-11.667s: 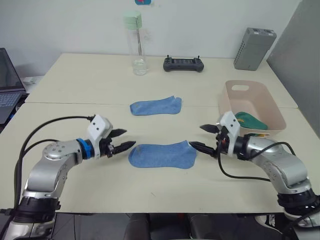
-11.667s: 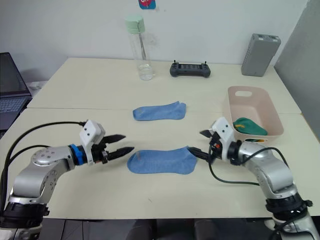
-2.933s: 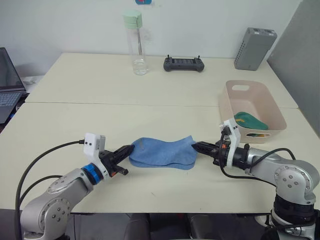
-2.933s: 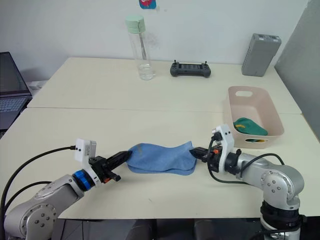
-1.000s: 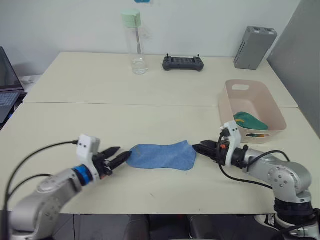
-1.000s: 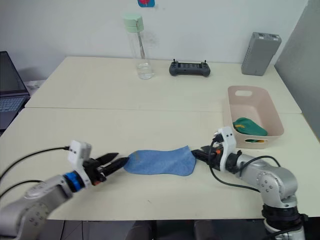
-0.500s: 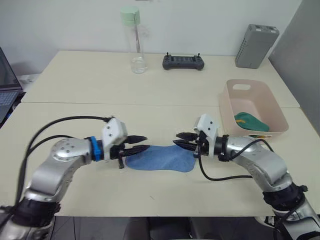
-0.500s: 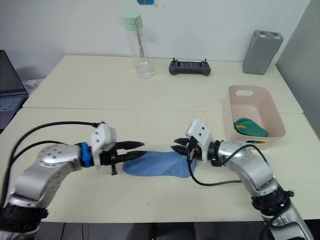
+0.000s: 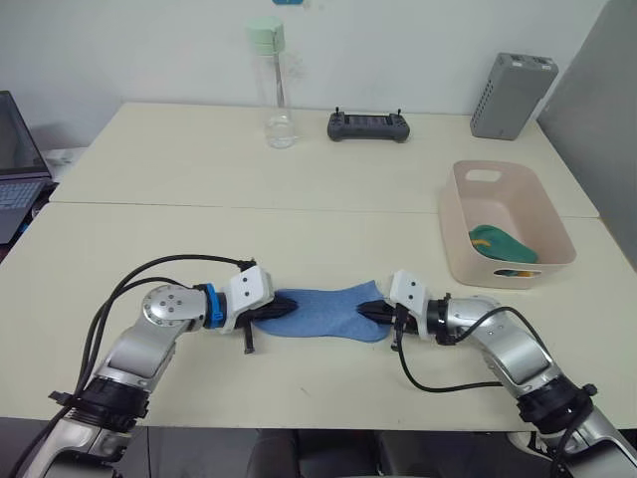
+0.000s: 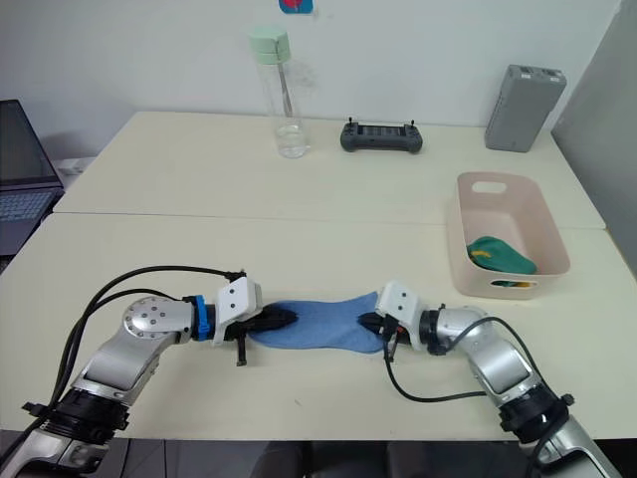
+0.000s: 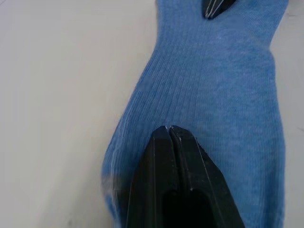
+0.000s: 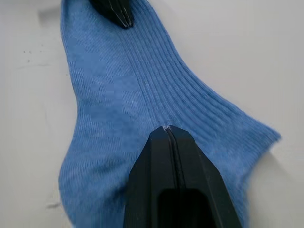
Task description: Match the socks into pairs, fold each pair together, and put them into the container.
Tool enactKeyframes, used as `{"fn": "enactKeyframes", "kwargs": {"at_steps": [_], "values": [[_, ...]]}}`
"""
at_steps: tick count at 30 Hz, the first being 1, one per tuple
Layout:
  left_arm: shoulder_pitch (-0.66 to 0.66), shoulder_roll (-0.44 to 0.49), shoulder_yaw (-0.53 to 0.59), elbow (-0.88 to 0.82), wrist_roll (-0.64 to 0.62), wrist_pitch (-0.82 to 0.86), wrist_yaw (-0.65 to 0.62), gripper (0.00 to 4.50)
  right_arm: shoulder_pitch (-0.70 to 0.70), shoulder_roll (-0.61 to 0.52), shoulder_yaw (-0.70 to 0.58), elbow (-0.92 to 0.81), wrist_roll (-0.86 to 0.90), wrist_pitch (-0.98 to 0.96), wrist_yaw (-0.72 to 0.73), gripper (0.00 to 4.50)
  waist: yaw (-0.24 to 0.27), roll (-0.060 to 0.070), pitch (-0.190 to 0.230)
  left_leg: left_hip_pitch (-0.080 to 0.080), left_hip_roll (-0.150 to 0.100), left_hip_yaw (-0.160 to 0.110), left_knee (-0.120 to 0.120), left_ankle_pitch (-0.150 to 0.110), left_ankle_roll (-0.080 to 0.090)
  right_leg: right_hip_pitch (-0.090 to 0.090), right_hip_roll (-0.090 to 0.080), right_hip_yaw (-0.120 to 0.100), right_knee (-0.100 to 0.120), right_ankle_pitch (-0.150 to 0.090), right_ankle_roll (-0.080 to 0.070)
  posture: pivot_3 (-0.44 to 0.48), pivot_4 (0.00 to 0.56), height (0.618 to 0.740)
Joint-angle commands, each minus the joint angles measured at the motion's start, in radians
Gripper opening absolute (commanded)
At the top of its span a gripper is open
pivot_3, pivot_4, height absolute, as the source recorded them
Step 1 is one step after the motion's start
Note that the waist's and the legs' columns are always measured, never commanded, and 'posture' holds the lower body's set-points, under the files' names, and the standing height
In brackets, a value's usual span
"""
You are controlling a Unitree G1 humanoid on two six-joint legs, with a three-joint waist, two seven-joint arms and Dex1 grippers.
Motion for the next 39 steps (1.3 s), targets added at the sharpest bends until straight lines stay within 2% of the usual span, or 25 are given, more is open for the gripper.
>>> {"fn": "enactKeyframes", "kwargs": {"at_steps": [1, 5, 8, 14, 21, 24, 29, 33, 35, 39], "values": [[0.024, 0.015, 0.062, -0.091, -0.081, 0.057, -0.024, 0.02, 0.003, -0.004, -0.042, -0.110, 0.051, 0.023, 0.030, 0.00, -0.003, 0.000, 0.000, 0.000, 0.000, 0.000, 0.000, 0.000, 0.000, 0.000, 0.000, 0.000, 0.000, 0.000, 0.000, 0.000, 0.150, 0.740], [0.081, 0.042, 0.054, -0.153, -0.076, 0.036, -0.072, 0.02, 0.011, 0.018, 0.010, -0.117, 0.022, 0.049, 0.035, 0.00, -0.002, 0.000, 0.000, 0.000, 0.000, 0.000, 0.000, 0.000, 0.000, 0.000, 0.000, 0.000, 0.000, 0.000, 0.000, 0.000, 0.150, 0.740], [0.083, 0.055, 0.042, -0.118, -0.002, -0.007, -0.045, 0.02, 0.020, 0.015, 0.031, -0.092, -0.006, 0.051, 0.039, 0.00, -0.001, 0.000, 0.000, 0.000, 0.000, 0.000, 0.000, 0.000, 0.000, 0.000, 0.000, 0.000, 0.000, 0.000, 0.000, 0.000, 0.150, 0.740], [0.085, 0.094, 0.078, -0.032, 0.038, -0.060, -0.045, 0.02, 0.061, -0.074, -0.024, -0.090, -0.008, 0.050, 0.079, 0.00, 0.006, 0.000, 0.000, 0.000, 0.000, 0.001, 0.001, 0.000, 0.000, 0.000, -0.001, 0.000, 0.000, 0.000, 0.000, 0.000, 0.150, 0.740], [0.125, 0.092, 0.151, -0.164, -0.121, 0.067, -0.076, 0.02, 0.084, -0.073, -0.192, -0.211, 0.132, 0.150, 0.037, 0.00, 0.002, 0.000, 0.000, 0.000, 0.000, 0.000, 0.002, 0.000, 0.000, 0.001, 0.000, 0.000, 0.000, 0.000, 0.001, 0.000, 0.150, 0.740], [0.129, 0.093, 0.193, -0.198, -0.157, 0.107, -0.058, 0.00, 0.095, -0.059, -0.259, -0.265, 0.182, 0.254, -0.031, 0.62, 0.002, 0.000, 0.000, 0.000, 0.000, 0.000, 0.001, 0.000, 0.000, 0.001, 0.000, 0.000, 0.001, 0.001, 0.001, 0.000, 0.150, 0.740], [0.134, 0.088, 0.204, -0.214, -0.163, 0.131, -0.049, 0.00, 0.106, -0.034, -0.256, -0.242, 0.144, 0.307, -0.113, 2.37, 0.000, 0.000, 0.000, 0.000, 0.000, 0.000, 0.002, 0.000, 0.000, 0.001, 0.000, 0.000, 0.000, 0.001, 0.001, 0.000, 0.150, 0.740], [0.118, 0.075, 0.160, -0.196, -0.096, 0.076, -0.034, 0.00, 0.092, -0.005, -0.181, -0.207, 0.093, 0.312, -0.139, 3.92, 0.000, 0.000, 0.000, 0.000, 0.000, 0.000, 0.002, 0.000, 0.000, 0.001, 0.000, 0.000, 0.000, 0.001, 0.001, 0.000, 0.150, 0.740], [0.110, 0.070, 0.157, -0.200, -0.102, 0.085, -0.033, 0.00, 0.078, 0.001, -0.167, -0.202, 0.102, 0.340, -0.131, 4.47, 0.000, 0.000, 0.000, 0.000, 0.000, 0.000, 0.002, 0.000, 0.000, 0.001, 0.000, 0.000, 0.000, 0.001, 0.001, 0.000, 0.150, 0.740], [0.097, 0.062, 0.149, -0.201, -0.101, 0.085, -0.034, 0.00, 0.060, -0.004, -0.104, -0.180, 0.081, 0.360, -0.105, 4.47, 0.000, 0.000, 0.000, 0.000, 0.000, 0.000, 0.002, 0.000, 0.000, 0.001, 0.000, 0.000, 0.000, 0.001, 0.001, 0.000, 0.150, 0.740]]}}
